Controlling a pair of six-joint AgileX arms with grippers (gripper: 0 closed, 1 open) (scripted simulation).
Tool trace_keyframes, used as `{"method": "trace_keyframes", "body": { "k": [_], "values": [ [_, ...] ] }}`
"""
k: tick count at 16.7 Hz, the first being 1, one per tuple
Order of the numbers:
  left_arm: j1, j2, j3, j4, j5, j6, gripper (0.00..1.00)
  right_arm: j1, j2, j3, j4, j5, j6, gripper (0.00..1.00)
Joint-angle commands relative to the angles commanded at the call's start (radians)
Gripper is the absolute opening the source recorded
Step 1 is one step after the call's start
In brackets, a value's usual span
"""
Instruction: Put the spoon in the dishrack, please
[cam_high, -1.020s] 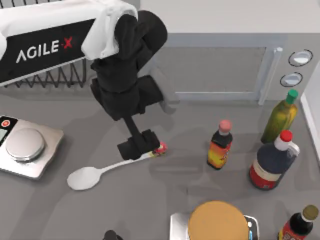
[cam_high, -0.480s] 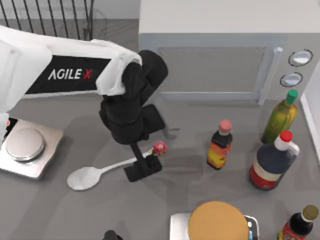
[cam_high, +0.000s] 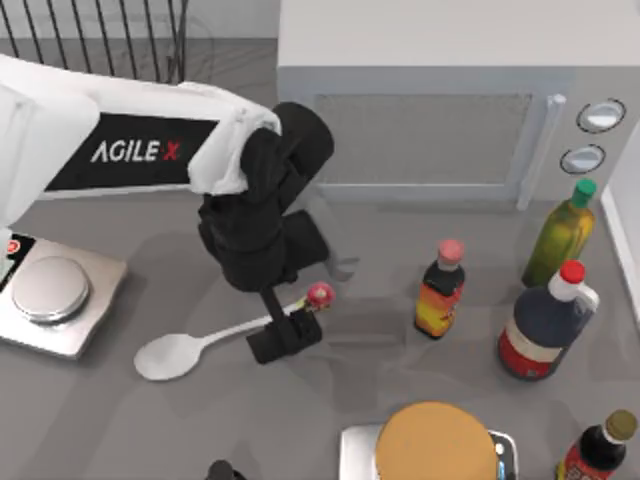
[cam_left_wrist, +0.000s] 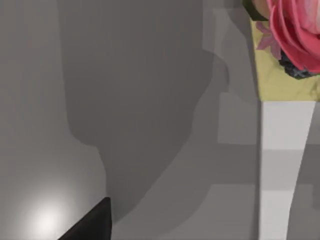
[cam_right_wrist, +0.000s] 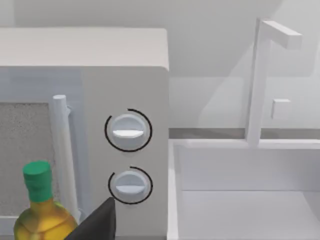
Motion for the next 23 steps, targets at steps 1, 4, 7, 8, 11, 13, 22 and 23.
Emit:
{"method": "trace_keyframes", "body": {
  "k": [1,4,7,8,11,13,22,23],
  "values": [
    [0.0,0.0,0.0,0.0,0.0,0.0,0.77,0.0,0.0,0.0,0.0,0.0,0.0,1.0],
    [0.0,0.0,0.0,0.0,0.0,0.0,0.55,0.0,0.0,0.0,0.0,0.0,0.0,1.0],
    [0.0,0.0,0.0,0.0,0.0,0.0,0.32,0.0,0.0,0.0,0.0,0.0,0.0,1.0],
    [0.0,0.0,0.0,0.0,0.0,0.0,0.25,0.0,0.0,0.0,0.0,0.0,0.0,1.0],
    [0.0,0.0,0.0,0.0,0.0,0.0,0.02,0.0,0.0,0.0,0.0,0.0,0.0,1.0],
    [0.0,0.0,0.0,0.0,0.0,0.0,0.0,0.0,0.0,0.0,0.0,0.0,0.0,1.0],
    [-0.001,-0.052,0.026,-0.05,0.018,-0.006,0.0,0.0,0.0,0.0,0.0,0.0,0.0,1.0],
    [-0.002,-0.051,0.049,-0.073,0.018,-0.006,0.0,0.0,0.0,0.0,0.0,0.0,0.0,1.0]
  ]
}}
